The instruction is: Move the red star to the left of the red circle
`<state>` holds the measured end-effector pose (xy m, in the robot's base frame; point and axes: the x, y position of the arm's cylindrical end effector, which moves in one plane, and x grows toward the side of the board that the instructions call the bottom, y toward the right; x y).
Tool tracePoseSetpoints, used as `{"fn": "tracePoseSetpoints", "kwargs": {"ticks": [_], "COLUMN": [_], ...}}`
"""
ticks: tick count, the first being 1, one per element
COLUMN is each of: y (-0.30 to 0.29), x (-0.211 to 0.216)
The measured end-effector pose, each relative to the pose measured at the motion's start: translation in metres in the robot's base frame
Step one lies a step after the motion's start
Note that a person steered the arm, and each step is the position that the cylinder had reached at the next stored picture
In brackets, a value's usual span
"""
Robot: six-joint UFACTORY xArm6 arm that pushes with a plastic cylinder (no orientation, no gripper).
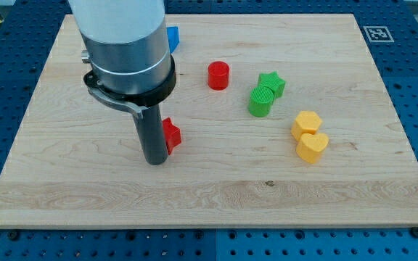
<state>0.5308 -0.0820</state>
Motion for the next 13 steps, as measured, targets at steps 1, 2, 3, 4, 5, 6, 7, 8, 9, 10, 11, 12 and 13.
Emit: {"fn": "tracePoseSetpoints", "kwargs": {"ticks": [1, 2, 3, 4, 5, 6, 7, 8, 9, 10, 11, 12, 13], "y": [0.0, 0.0, 0.0, 0.0, 0.0, 0.0, 0.004, 0.01, 0.011, 0.011, 0.011, 0.011, 0.011], "x": [-0.007, -0.008, -0.01, -0.019, -0.019, -0.02, -0.026, -0.028, -0.028, -0.029, -0.039, -0.048, -0.06]}}
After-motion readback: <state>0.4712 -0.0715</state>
